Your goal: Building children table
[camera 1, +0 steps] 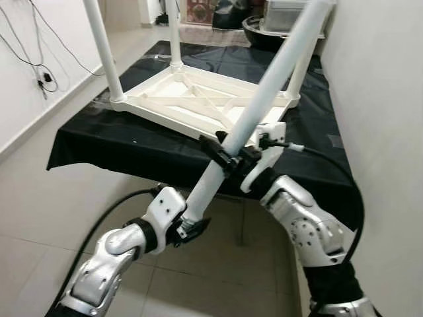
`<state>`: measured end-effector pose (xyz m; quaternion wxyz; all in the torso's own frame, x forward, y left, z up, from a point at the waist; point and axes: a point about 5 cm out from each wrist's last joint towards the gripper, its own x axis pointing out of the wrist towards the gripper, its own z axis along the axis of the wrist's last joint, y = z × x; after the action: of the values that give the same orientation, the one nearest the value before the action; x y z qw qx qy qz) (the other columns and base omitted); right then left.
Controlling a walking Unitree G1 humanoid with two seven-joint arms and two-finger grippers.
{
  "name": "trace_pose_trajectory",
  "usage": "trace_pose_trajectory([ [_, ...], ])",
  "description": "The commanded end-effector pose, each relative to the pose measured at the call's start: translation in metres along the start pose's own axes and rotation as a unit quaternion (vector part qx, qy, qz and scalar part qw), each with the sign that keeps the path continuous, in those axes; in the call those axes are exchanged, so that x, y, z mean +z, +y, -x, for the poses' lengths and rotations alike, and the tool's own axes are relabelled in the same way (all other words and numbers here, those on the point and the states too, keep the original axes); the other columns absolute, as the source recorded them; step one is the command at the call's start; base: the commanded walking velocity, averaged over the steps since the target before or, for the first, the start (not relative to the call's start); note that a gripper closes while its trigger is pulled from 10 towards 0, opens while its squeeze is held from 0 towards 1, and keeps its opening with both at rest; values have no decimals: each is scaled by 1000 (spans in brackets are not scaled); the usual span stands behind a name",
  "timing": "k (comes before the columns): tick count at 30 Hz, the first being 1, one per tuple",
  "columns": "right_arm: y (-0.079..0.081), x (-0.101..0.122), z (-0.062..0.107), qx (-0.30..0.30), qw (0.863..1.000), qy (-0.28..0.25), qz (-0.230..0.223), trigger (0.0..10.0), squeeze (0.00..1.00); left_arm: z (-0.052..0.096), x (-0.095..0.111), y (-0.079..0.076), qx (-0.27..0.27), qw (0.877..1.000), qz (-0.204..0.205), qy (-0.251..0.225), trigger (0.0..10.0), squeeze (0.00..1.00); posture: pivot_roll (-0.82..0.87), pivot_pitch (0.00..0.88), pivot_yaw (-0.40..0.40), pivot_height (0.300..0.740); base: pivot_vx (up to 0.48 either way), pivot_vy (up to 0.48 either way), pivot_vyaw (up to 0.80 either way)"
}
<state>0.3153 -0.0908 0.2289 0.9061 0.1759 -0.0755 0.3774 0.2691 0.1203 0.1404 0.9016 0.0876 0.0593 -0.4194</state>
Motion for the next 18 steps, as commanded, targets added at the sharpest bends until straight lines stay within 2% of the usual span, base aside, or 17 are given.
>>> trace_pose_trajectory([
  [1, 2, -1, 2, 41, 999, 19, -16, 10000, 0, 6, 4, -9, -58, 998, 16, -8, 10000, 0, 56, 82, -25, 740, 0, 0, 0],
  [3, 5, 0, 5, 70, 997, 27, -23, 10000, 0, 11, 3, -10, -80, 996, 26, -5, 10000, 0, 56, 82, -25, 740, 0, 0, 0],
  [6, 8, 0, 6, 90, 995, 35, -33, 10000, 0, 13, 1, -9, -80, 997, 24, -3, 10000, 0, 55, 80, -25, 740, 0, 0, 0],
  [10, 20, -3, 15, 157, 983, 61, -70, 10000, 0, 16, -2, -9, -89, 996, 18, 4, 10000, 0, 52, 79, -28, 740, 0, 0, 0],
  [14, 22, -4, 16, 167, 981, 63, -78, 10000, 0, 16, -3, -9, -93, 995, 19, 4, 10000, 0, 52, 79, -28, 740, 0, 0, 0],
  [18, 27, -7, 19, 201, 973, 75, -88, 10000, 0, 16, -2, -15, -109, 994, 30, 1, 10000, 0, 53, 74, -26, 740, 0, 0, 0],
])
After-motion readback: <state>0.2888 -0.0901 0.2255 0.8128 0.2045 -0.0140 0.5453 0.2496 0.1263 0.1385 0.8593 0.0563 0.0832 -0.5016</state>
